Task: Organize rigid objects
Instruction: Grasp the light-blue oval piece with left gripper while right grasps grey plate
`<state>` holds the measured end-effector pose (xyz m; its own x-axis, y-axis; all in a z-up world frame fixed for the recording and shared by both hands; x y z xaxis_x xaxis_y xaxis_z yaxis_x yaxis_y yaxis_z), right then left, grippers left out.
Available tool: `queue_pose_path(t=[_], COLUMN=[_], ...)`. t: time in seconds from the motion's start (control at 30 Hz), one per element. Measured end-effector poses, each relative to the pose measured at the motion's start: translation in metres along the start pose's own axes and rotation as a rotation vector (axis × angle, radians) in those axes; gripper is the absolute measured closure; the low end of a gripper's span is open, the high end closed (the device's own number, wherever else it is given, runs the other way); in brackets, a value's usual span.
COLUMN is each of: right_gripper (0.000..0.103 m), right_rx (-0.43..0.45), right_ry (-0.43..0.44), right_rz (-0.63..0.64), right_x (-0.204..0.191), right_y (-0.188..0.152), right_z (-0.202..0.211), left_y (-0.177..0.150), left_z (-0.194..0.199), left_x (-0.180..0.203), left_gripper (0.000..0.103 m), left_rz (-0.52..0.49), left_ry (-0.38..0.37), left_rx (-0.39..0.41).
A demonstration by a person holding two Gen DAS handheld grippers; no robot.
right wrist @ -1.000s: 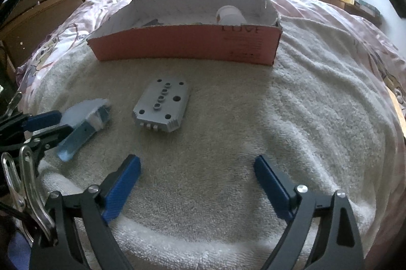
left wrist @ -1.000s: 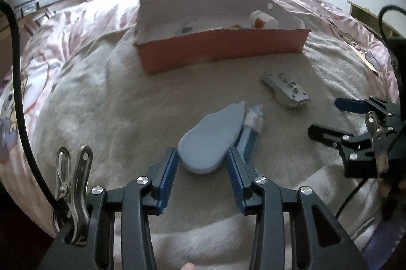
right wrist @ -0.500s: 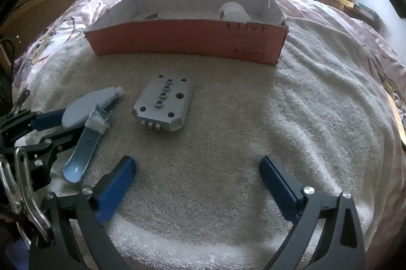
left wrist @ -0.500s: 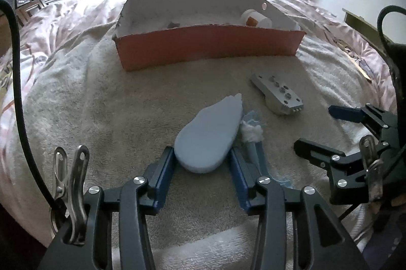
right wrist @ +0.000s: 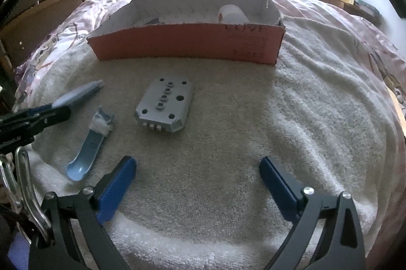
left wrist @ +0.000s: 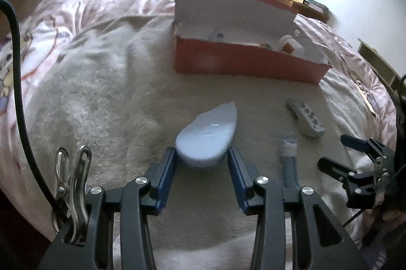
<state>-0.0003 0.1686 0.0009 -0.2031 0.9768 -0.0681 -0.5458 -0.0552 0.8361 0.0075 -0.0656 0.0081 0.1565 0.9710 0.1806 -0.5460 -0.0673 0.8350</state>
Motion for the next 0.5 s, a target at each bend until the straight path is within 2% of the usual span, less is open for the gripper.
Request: queue_pose_path(t=[0.33, 0.4, 0.5], right_gripper=[0.01, 0.013, 0.024], right_rx=[0.018, 0.013, 0.011], right_ry=[0.081, 0.085, 0.072], right_rz=[-0.037, -0.044, -0.05], right_x=[-0.013, -0.017, -0.019], right_y=[0.028, 0.033, 0.038], right_z=[-0.014, -0.024, -0.033], left_y=[0.004, 0.007, 0.008], left_z=[-0.014, -0.017, -0.02], left_x=[0.007, 0.007, 0.01], left_gripper=[0.06, 0.061, 0.06], left_rz=[-0.043, -0.04, -0.052], left_ry=[0.021, 0.027, 0.038], left_rx=[-0.018, -0.02, -0.021])
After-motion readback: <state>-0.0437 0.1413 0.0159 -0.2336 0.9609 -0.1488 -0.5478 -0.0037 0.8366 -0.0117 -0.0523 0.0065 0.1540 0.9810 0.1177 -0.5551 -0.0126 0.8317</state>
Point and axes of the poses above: each gripper's, at about its wrist camera, not at the fingertips, and z roughly against the way its jaws point, x to its right, y to its top, the point moved 1 cm from there along -z, roughly the way its jaws point, and after that the axes turned 15 degrees about x, right-handed, at the moved point
